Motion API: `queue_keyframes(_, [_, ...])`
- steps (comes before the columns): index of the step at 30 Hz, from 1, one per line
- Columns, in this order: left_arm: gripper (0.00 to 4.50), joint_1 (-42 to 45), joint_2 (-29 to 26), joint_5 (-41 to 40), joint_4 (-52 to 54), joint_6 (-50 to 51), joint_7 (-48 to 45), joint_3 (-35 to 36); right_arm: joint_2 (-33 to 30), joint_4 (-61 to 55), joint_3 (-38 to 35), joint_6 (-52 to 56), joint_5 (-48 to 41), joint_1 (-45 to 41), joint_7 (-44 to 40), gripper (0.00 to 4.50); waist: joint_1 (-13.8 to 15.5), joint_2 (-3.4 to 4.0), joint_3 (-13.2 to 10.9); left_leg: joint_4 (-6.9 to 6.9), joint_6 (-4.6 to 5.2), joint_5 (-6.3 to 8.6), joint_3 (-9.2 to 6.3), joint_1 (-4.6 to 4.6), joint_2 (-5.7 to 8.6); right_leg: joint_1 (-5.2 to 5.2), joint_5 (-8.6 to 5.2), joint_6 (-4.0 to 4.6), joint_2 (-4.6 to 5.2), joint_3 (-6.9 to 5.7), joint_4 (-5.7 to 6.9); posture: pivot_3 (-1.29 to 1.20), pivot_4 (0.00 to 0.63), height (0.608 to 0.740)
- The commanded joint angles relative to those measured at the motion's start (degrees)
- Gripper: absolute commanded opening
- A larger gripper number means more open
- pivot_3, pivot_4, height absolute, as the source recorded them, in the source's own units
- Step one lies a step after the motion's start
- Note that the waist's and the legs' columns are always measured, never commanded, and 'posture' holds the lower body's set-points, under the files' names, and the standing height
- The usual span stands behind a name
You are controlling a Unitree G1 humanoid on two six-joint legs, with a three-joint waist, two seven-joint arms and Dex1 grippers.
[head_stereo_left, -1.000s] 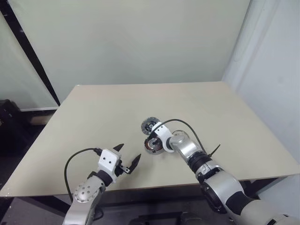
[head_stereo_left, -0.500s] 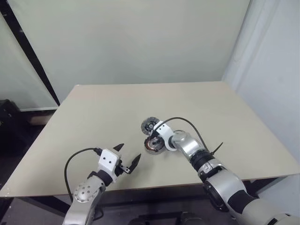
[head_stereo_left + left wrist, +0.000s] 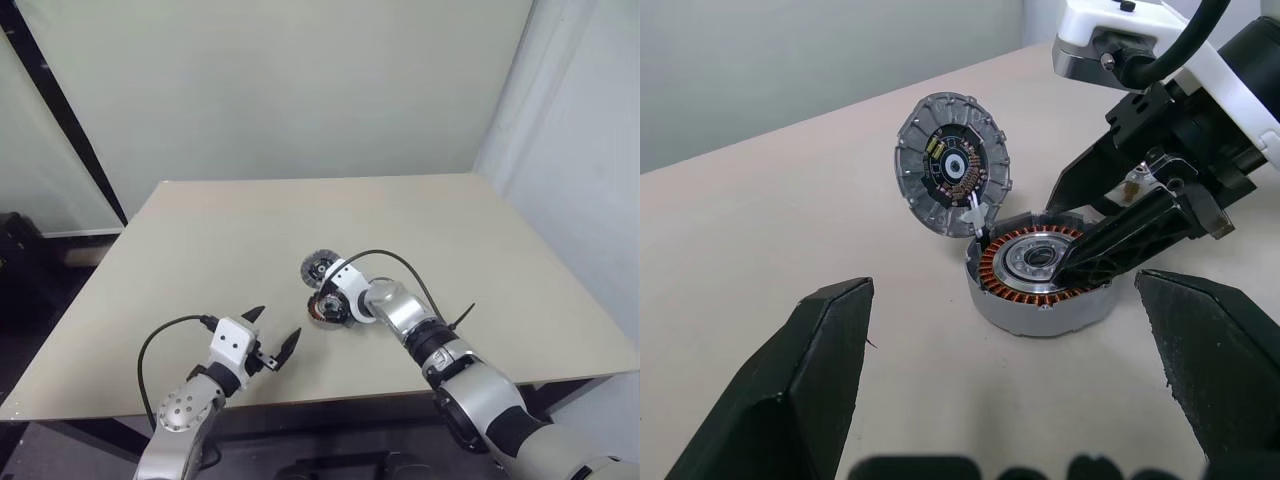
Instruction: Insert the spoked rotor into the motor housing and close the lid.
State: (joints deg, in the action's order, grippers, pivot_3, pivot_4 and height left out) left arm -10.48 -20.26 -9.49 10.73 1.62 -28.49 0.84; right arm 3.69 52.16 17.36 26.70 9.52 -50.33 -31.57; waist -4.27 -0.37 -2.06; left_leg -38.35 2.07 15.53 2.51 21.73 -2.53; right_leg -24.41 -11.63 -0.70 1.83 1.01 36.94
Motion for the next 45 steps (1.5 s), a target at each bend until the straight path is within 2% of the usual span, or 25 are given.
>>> queue_keyframes(1, [4.50, 0.93, -0.28, 0.25, 1.21, -0.80, -0.06, 0.03, 0.37, -0.84, -0.26, -0.32, -0.01, -0.64, 0.72, 3.60, 0.00, 0.00, 0.00, 0.00, 0.00, 0.00, 0.01, 0.00, 0.00, 0.00, 0.00, 0.00, 0.00, 0.00, 0.00, 0.00, 0.000, 0.740])
queue_keyframes(3, [4.50, 0.91, -0.27, 0.26, 1.24, -0.80, -0.04, 0.04, 0.57, -0.18, -0.37, -0.41, -0.11, -0.70, 0.89, 3.60, 0.00, 0.00, 0.00, 0.00, 0.00, 0.00, 0.00, 0.00, 0.00, 0.00, 0.00, 0.00, 0.00, 0.00, 0.00, 0.00, 0.000, 0.740])
queue_keyframes(8, [4.50, 0.80, -0.27, 0.28, 1.41, -0.75, 0.02, 0.06, 0.92, 0.73, -0.57, -0.17, -0.24, -0.54, 1.19, 2.00, 0.03, 0.00, 0.00, 0.00, 0.00, 0.00, 0.00, -0.02, 0.00, 0.01, 0.00, 0.00, 0.00, 0.00, 0.01, 0.00, 0.000, 0.740])
queue_keyframes(11, [4.50, 0.76, -0.30, 0.30, 1.50, -0.71, 0.04, 0.08, 0.88, 1.13, -0.61, -0.18, -0.23, -0.44, 1.24, 0.86, 0.23, 0.00, 0.00, -0.02, 0.00, 0.00, -0.01, -0.01, 0.01, 0.03, 0.00, 0.01, 0.01, -0.02, 0.01, 0.00, 0.000, 0.740])
queue_keyframes(14, [4.50, 0.74, -0.31, 0.31, 1.56, -0.67, 0.06, 0.08, 0.76, 1.02, -0.63, 0.03, -0.19, -0.31, 1.11, 0.09, 0.26, 0.01, 0.00, -0.07, 0.00, 0.00, -0.01, 0.00, 0.04, 0.06, 0.00, 0.01, 0.04, -0.02, 0.01, 0.00, 0.000, 0.740])
queue_keyframes(25, [4.50, 0.93, -0.42, 0.25, 1.45, -0.56, -0.11, 0.10, -0.63, -1.88, 0.28, -0.38, 0.26, -1.17, -1.00, 0.09, 0.19, 0.00, 0.00, -0.10, 0.00, 0.00, -0.02, -0.01, 0.02, 0.07, 0.00, 0.01, 0.03, -0.06, 0.03, 0.00, 0.000, 0.740])
queue_keyframes(34, [4.50, 0.93, -0.26, 0.26, 1.53, -0.69, 0.05, 0.09, -1.78, -1.84, 3.09, -3.04, 3.80, -1.69, 1.92, 0.09, 0.03, 0.00, 0.00, -0.02, 0.00, 0.00, 0.02, 0.01, 0.02, -0.02, 0.00, 0.00, 0.02, -0.02, 0.02, 0.00, 0.000, 0.740])
queue_keyframes(45, [4.50, 0.79, -0.37, 0.30, 1.60, -0.68, 0.02, 0.14, 0.15, -4.86, 1.24, -1.90, 1.19, -1.16, 0.69, 0.09, 0.00, 0.00, 0.00, 0.02, 0.00, 0.00, 0.00, 0.01, 0.00, -0.02, 0.00, 0.00, -0.01, -0.02, 0.01, 0.00, 0.000, 0.740])
